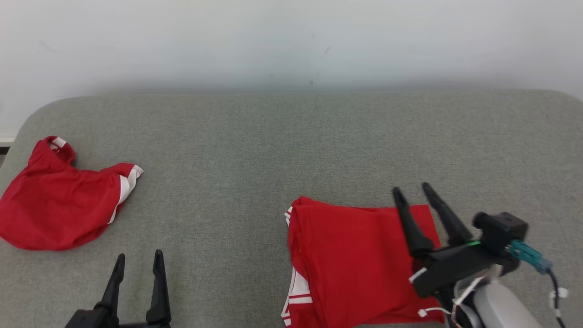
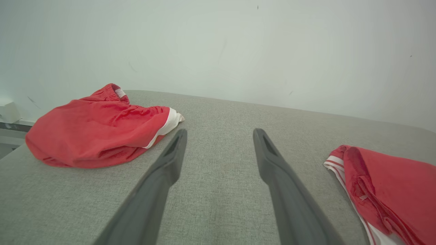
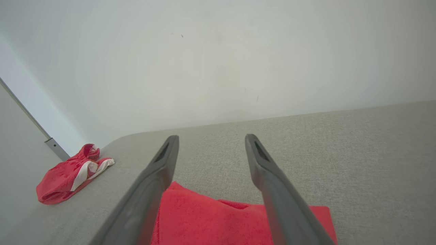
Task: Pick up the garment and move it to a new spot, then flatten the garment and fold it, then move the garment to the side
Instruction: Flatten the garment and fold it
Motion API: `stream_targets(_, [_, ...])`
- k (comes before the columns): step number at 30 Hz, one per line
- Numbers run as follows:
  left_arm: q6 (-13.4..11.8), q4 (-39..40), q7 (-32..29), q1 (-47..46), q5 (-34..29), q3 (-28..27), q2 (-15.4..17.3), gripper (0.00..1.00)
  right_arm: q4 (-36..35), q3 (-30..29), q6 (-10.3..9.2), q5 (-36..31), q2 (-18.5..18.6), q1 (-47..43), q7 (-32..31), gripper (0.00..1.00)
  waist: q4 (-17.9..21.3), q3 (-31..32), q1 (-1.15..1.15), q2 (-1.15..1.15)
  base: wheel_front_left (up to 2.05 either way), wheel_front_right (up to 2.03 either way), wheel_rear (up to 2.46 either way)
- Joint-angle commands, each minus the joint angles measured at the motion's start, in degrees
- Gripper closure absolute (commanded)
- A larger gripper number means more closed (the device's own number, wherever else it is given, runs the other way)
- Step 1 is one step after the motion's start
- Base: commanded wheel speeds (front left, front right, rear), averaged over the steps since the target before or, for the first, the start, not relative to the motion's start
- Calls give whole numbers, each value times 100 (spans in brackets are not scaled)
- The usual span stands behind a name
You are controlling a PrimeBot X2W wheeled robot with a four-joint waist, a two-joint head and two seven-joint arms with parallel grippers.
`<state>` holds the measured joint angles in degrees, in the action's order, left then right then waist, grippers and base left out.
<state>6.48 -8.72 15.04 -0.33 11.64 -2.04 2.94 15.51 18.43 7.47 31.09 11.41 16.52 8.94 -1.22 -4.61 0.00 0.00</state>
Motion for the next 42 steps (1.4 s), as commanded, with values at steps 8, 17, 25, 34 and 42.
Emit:
stream_targets(8, [-9,67,20,79,-49,-90,-8,0,-199,-767,3,-205,210,-506,308,0,162,105,0,0,0,0,0])
stream_targets(17, [11,199,20,161,-179,-190,-8,0,-557,-1253,3,-509,51,-1128,508,0,319,251,0,0,0,0,0])
stream_targets(25, [31,179,20,261,-273,-178,-9,0,-801,-1388,3,-730,-28,-1674,521,0,331,470,0,0,0,0,0])
stream_targets(34, [39,103,20,459,-377,-147,36,0,-1007,-1375,3,-994,-115,-1986,397,0,272,670,0,0,0,0,0])
stream_targets(42, [52,93,20,604,-370,-55,92,0,-1060,-1385,3,-1136,-220,-2132,334,0,173,746,0,0,0,0,0])
